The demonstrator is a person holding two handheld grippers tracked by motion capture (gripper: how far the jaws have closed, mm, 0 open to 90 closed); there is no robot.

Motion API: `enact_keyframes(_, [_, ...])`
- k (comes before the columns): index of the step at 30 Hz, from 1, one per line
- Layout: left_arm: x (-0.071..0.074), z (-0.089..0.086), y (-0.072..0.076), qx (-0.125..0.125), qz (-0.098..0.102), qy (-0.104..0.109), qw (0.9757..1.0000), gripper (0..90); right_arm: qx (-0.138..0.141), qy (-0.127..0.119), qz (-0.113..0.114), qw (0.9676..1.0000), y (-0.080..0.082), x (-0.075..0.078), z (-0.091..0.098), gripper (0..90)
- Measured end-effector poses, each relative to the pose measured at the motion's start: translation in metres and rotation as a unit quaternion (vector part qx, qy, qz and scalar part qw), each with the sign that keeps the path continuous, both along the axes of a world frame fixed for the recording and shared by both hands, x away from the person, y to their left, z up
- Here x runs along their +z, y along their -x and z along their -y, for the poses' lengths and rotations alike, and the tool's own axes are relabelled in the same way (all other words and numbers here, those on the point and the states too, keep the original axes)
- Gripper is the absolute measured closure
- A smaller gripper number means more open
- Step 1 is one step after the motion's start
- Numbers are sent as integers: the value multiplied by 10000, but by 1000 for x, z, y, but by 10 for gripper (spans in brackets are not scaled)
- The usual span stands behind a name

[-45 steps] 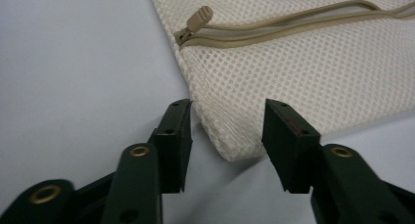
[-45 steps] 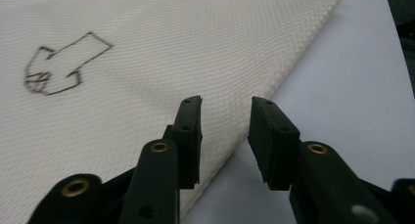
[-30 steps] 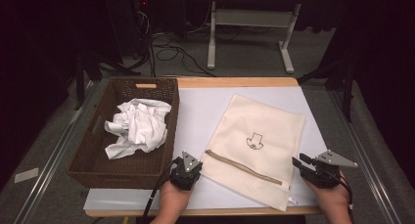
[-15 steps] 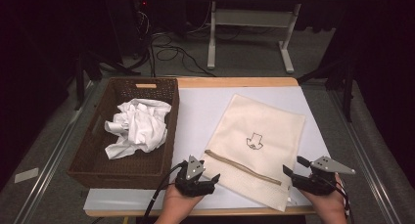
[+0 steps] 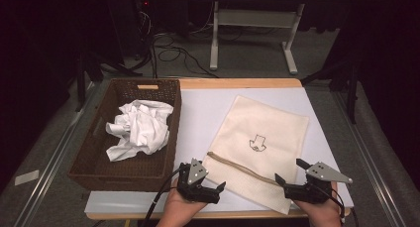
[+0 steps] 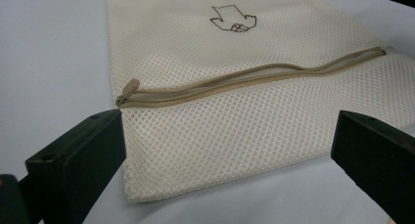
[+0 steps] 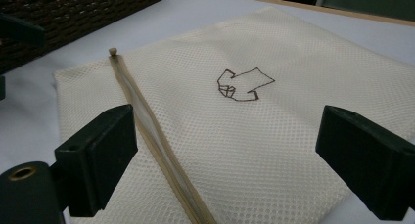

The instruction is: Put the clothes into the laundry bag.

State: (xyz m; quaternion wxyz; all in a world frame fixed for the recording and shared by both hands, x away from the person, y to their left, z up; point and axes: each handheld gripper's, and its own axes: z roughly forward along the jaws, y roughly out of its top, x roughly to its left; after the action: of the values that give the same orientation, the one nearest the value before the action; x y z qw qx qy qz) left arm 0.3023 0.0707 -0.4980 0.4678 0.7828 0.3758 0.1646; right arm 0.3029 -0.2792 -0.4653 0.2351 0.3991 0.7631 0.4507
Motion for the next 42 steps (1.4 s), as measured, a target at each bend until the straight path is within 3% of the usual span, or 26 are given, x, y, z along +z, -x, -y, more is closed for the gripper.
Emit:
enact_keyframes(6, [8, -1, 3, 32, 112, 90, 9999, 4, 84, -3, 1, 10000, -1, -1, 6, 130])
enact_keyframes(8, [13, 0, 6, 6, 242, 94, 9997, 4, 124, -34, 5, 9999, -3, -2, 11, 136])
enact_keyframes(13, [26, -1, 10, -19, 387, 48, 9992, 3, 144, -114, -181, 9997, -9, -4, 15, 96])
enact_keyframes(14, [29, -2, 11, 6, 420, 80, 9991, 0, 104, -87, -172, 9998, -9, -5, 15, 55])
enact_keyframes(20, [51, -15, 21, 123, 706, 301, 9970, 0, 61, -56, -187, 9998, -10, -9, 12, 9])
enact_keyframes(26, [60, -29, 21, 293, 773, 330, 9960, 0, 5, -187, -167, 9997, -11, -11, 15, 4])
enact_keyframes(35, [72, -58, 20, 605, 763, 411, 9944, 0, -3, -188, -252, 9995, -14, -15, 17, 4])
enact_keyframes(40, [77, -78, 18, 801, 709, 415, 9934, 0, -39, -218, -276, 9994, -15, -16, 19, 4])
enact_keyframes(42, [78, -92, 18, 971, 693, 498, 9916, 0, -52, -258, -300, 9992, -15, -17, 19, 4])
